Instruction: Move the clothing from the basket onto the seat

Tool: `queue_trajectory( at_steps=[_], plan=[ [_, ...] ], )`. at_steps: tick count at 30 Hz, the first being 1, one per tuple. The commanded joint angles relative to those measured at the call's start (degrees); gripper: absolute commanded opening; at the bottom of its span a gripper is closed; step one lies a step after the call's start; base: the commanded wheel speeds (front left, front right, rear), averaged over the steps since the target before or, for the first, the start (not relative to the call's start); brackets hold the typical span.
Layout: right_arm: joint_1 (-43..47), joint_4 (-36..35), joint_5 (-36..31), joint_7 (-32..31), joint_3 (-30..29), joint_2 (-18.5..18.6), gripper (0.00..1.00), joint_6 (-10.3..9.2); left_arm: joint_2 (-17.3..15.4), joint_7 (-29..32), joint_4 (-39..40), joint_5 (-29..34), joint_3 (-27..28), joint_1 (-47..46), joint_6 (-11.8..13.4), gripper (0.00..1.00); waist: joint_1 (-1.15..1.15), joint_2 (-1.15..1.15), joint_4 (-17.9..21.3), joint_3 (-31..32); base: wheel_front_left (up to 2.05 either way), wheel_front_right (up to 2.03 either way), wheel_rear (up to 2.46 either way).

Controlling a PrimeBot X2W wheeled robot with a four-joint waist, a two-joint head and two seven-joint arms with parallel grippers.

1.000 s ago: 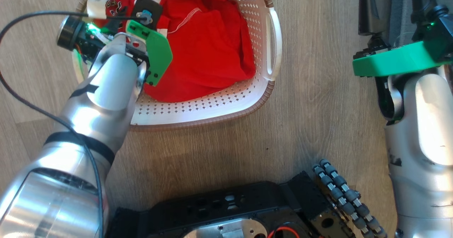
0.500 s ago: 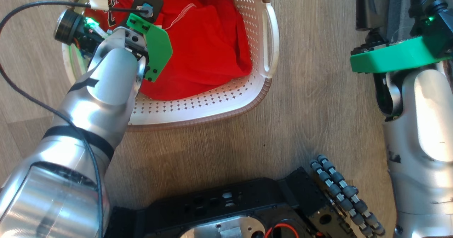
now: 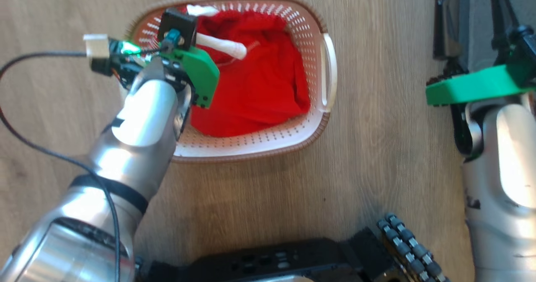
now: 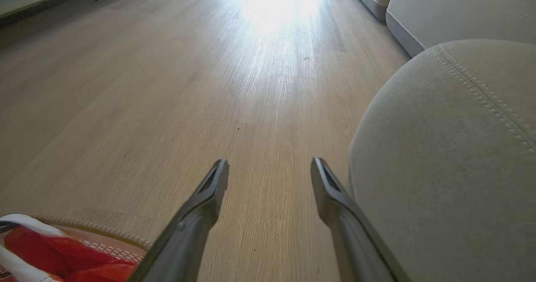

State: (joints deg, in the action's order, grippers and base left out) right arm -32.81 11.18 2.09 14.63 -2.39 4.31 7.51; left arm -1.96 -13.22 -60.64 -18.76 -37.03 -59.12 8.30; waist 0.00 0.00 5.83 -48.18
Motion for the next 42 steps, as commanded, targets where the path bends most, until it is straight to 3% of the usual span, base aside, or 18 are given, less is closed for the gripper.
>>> queue_trajectory(
  at_steps=[1, 17, 29, 42],
  plan=[
    [3.04, -1.28, -0.21, 0.37, 0.00, 0.67, 1.00, -0.02, -0.92, -1.21, 2.51, -0.99, 1.57, 2.26, 0.50, 0.00, 0.00, 0.00, -2.40, 5.11, 0.00, 0.00, 0.00],
    [16.82, 3.25, -0.60, 0.37, -1.09, 0.61, 1.00, -0.02, -8.68, -1.77, 30.53, -1.14, 14.59, 29.92, 5.81, 0.00, 0.00, 0.00, -5.33, 31.60, 0.00, 0.00, 0.00],
    [22.52, 4.39, -0.75, 0.37, -1.49, 0.68, 1.00, -0.02, -10.93, -1.77, 41.65, -0.23, 20.78, 41.50, 7.39, 0.00, 0.00, 0.00, -5.50, 40.08, 0.00, 0.00, 0.00],
    [25.55, 5.39, -1.27, 0.37, -1.06, 1.56, 1.00, -0.02, -10.60, -1.77, 44.57, 0.95, 22.64, 47.77, 6.68, 0.00, 0.00, 0.00, -5.59, 45.05, 0.00, 0.00, 0.00]
  ],
)
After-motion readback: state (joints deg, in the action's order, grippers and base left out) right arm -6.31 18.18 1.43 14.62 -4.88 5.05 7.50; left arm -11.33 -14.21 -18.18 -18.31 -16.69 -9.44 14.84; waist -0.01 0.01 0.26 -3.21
